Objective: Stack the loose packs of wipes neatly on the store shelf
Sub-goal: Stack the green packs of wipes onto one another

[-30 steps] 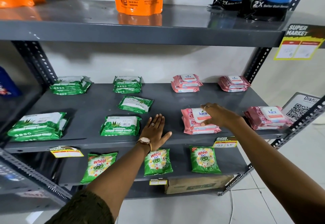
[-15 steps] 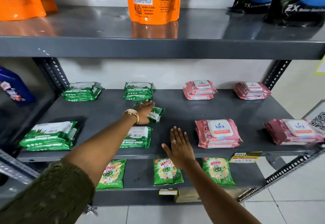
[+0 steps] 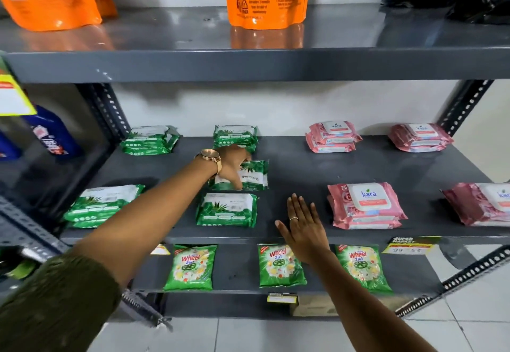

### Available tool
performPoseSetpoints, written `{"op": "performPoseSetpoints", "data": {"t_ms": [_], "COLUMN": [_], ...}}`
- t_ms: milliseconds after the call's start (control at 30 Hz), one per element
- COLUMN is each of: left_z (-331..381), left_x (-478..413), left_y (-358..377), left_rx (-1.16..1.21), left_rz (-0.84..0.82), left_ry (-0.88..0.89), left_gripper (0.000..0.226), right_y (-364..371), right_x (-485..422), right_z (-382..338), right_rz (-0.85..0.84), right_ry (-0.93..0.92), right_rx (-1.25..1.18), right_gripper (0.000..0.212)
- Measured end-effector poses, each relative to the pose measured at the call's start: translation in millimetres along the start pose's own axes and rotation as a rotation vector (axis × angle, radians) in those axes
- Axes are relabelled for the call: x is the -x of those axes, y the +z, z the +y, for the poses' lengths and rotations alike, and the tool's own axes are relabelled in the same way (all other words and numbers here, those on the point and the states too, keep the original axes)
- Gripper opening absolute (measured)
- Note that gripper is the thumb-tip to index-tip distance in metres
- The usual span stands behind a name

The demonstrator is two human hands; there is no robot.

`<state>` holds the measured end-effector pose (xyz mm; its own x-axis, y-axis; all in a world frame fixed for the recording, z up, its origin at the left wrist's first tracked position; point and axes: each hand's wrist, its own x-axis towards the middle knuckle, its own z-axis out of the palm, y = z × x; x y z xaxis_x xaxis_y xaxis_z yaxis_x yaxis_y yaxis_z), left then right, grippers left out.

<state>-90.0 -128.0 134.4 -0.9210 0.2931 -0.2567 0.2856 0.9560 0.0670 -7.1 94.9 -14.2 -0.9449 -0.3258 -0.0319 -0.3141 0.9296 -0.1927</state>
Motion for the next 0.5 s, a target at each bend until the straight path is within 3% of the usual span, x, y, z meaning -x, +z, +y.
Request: {"op": "performPoseSetpoints", "data": {"t_ms": [67, 133, 333, 500], "left_z": [1.9, 4.1, 10.2, -4.7], "left_x": [27.9, 47.9, 59.7, 62.2], "left_y": [-1.7, 7.0, 40.3, 17.5], "left_rx": [0.023, 0.043, 0.037, 0.145], "left_rz": [0.008, 0.002, -0.077, -0.089], "left_ry": [0.033, 0.044, -0.009, -0.018], "left_gripper": [0.055, 0.054, 0.102, 0.111], "right_y": [1.2, 1.7, -2.0, -3.2], "right_x": [-0.5, -0.7, -1.7, -2.4], "right_z": [0.1, 0.5, 1.3, 3.1], "right_rz": [0.005, 0.009, -0.037, -0.057], "right_ry": [0.000, 0.001, -0.007, -0.018], "right_rx": [0.009, 0.017, 0.048, 0.051], "right_gripper": [0.071, 0.071, 0.071, 0.075]}}
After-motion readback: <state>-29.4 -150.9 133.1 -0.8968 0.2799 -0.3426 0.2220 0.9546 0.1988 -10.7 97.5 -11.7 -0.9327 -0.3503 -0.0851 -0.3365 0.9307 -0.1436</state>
